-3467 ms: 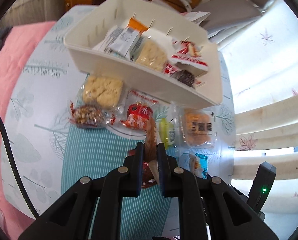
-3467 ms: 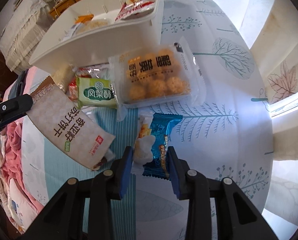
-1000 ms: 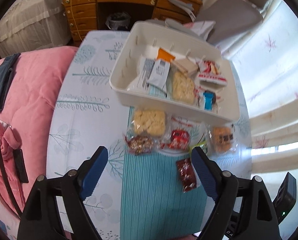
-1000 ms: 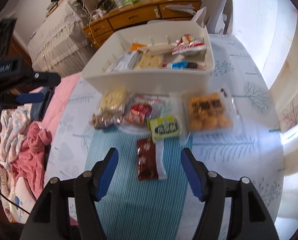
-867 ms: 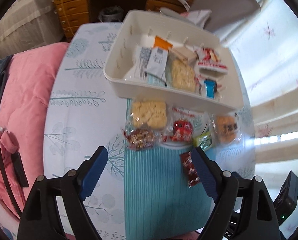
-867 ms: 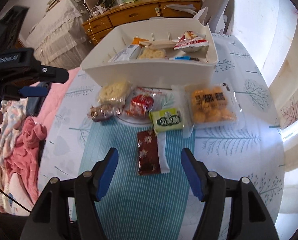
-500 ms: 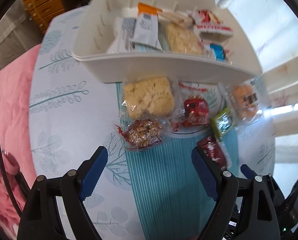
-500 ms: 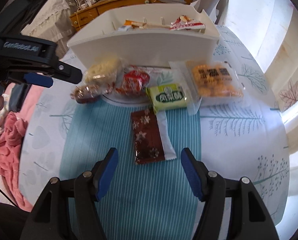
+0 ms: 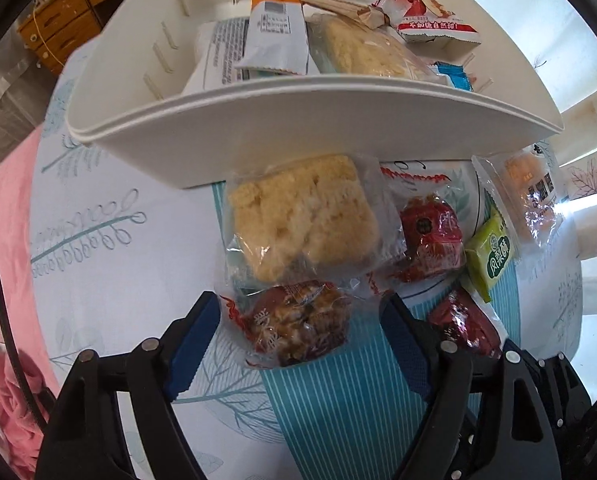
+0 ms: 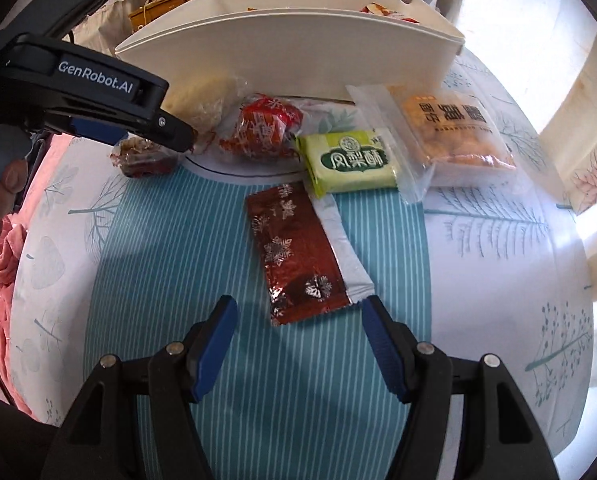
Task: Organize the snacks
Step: 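Move both tools back toward the snacks on the cloth, then grasp the nut cluster pack with left tool while right tool grasps red wrapper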
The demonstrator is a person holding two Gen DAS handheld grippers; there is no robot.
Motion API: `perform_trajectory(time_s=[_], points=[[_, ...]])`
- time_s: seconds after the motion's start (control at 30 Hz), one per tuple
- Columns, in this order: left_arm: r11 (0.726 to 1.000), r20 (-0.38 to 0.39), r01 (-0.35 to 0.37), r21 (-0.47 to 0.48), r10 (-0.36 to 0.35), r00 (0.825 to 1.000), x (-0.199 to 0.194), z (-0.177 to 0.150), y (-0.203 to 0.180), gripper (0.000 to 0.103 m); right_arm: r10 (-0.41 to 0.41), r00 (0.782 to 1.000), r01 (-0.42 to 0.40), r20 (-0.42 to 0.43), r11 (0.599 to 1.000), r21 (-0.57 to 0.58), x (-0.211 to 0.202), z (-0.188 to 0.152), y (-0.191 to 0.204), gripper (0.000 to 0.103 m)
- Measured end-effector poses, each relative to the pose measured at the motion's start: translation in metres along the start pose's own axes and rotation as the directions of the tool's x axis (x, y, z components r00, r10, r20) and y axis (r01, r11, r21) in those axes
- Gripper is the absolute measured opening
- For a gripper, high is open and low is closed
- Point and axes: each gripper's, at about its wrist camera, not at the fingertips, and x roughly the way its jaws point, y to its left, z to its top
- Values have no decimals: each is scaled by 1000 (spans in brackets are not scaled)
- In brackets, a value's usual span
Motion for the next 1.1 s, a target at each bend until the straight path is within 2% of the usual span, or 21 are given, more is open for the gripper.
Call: perform_trajectory(time_s=[0.07, 0.13, 0.2, 0.3, 0.43, 0.5, 0.57, 0.6, 0.67, 0.9, 1.1], points=[[1000, -7, 11, -11, -11, 1000, 2, 1, 2, 74, -7, 1000, 8, 3, 999, -32, 3, 3, 2, 65], [1000, -4, 11, -14, -11, 1000, 3, 2, 5, 69, -14, 1000, 14, 1, 998, -61, 4, 6, 4, 60], [999, -3, 20, -29, -20, 1000, 2, 1, 10, 64, -8, 1000, 8, 0, 997, -73, 4, 11, 5, 45], [997, -8, 39, -68, -40, 999, 2, -1, 19, 57, -3, 1000, 0, -25, 996, -93, 5, 17, 9, 39], [995, -29, 60, -85, -63, 998, 1, -8, 26, 54, 11, 999, -16, -53, 996, -89, 5, 23, 10, 36], [995, -43, 65, -82, -68, 997, 2, -13, 29, 53, 18, 998, -23, -59, 995, -94, 2, 25, 13, 29], [995, -54, 64, -78, -68, 996, 1, -20, 33, 53, 20, 998, -27, -67, 994, -102, -1, 28, 17, 27], [995, -60, 65, -79, -69, 996, 1, -26, 33, 52, 28, 997, -35, -71, 994, -102, -3, 27, 19, 23], [993, -63, 74, -91, -80, 995, -5, -37, 42, 52, 48, 995, -56, -86, 994, -97, -6, 28, 25, 7], [992, -14, 84, -96, -86, 996, -45, -65, 69, 52, 111, 990, -116, -92, 992, -52, -14, 35, 58, 4], [991, 34, 84, -100, -81, 996, -86, -61, 96, 52, 175, 984, -175, -44, 985, -7, -24, 54, 89, 3]])
